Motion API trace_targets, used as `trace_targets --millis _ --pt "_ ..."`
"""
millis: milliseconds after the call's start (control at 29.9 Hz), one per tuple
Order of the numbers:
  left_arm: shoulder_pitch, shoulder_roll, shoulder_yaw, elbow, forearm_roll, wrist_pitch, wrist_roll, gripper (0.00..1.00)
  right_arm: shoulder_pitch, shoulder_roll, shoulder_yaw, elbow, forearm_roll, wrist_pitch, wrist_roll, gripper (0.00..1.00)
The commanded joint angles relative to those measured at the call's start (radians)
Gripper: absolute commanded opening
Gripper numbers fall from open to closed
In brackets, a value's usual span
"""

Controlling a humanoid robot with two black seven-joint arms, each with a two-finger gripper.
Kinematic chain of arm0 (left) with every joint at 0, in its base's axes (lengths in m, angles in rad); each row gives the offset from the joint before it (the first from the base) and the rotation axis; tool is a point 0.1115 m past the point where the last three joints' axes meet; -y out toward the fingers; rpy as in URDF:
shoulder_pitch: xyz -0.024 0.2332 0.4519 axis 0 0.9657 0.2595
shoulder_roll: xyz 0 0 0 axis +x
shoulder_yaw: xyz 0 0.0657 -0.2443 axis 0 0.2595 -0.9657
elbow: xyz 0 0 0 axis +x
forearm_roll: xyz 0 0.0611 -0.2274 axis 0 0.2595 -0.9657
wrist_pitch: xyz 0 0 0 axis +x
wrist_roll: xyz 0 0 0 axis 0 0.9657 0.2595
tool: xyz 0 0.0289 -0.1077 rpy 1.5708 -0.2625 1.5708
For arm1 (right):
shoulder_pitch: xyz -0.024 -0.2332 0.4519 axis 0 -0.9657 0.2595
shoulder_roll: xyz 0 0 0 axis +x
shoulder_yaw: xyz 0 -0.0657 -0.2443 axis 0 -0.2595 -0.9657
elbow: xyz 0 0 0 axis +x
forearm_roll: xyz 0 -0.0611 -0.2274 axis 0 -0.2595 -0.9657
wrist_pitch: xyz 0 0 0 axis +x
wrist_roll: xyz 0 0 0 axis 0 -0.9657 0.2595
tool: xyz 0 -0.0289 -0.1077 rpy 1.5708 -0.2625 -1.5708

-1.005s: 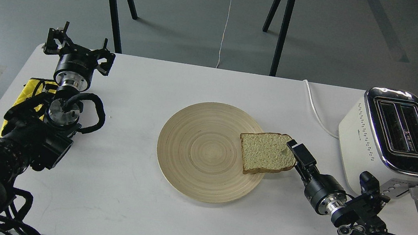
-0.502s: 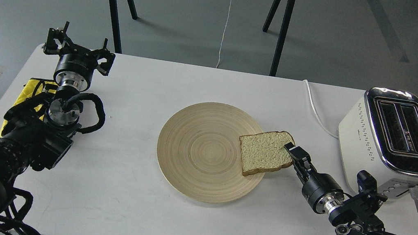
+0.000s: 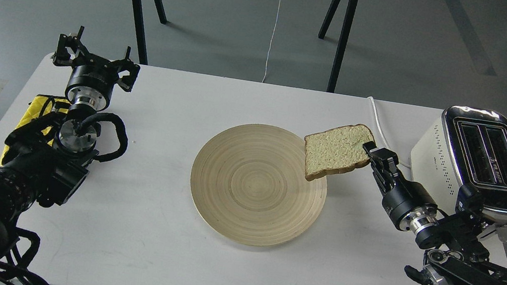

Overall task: Put bread in toaster with right arm
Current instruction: 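Lift the bread slice off the plate and raise it above the toaster, then lower the bread slice into the toaster slot and release it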

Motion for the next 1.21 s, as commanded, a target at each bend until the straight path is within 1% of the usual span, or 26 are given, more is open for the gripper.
trace_targets --millis 0,33,167,335,402,502,603,837,971,1172 --pt "0.000 0.000 0.000 0.000 0.000 0.000 0.000 1.00 0.052 -0.132 0.053 0.076 0.000 0.009 -0.031 0.00" --pt "0.001 0.000 0.000 0.001 0.000 0.000 0.000 1.00 0.070 -0.184 0.058 0.094 0.001 0.012 -0.038 0.00" --pt "0.000 0.000 0.000 0.000 0.000 0.000 0.000 1.00 0.161 -0.388 0.056 0.139 0.001 0.039 -0.043 0.00" --pt "0.000 0.000 0.000 0.000 0.000 0.000 0.000 1.00 0.212 -0.640 0.050 0.147 -0.043 0.159 -0.042 0.00" --pt "0.000 0.000 0.000 0.000 0.000 0.000 0.000 1.00 0.221 -0.710 0.049 0.145 -0.112 0.202 -0.042 0.00" --pt "0.000 0.000 0.000 0.000 0.000 0.000 0.000 1.00 0.216 -0.786 0.041 0.142 -0.213 0.233 -0.035 0.00" --pt "0.000 0.000 0.000 0.000 0.000 0.000 0.000 1.00 0.210 -0.807 0.007 0.139 -0.287 0.233 -0.032 0.00" --pt "0.000 0.000 0.000 0.000 0.000 0.000 0.000 1.00 0.206 -0.794 -0.051 0.092 -0.356 0.227 -0.034 0.00" --pt "0.000 0.000 0.000 0.000 0.000 0.000 0.000 1.00 0.204 -0.749 -0.051 0.043 -0.356 0.227 -0.035 0.00" --pt "0.000 0.000 0.000 0.000 0.000 0.000 -0.002 1.00 0.193 -0.706 -0.057 0.016 -0.359 0.227 -0.040 0.00"
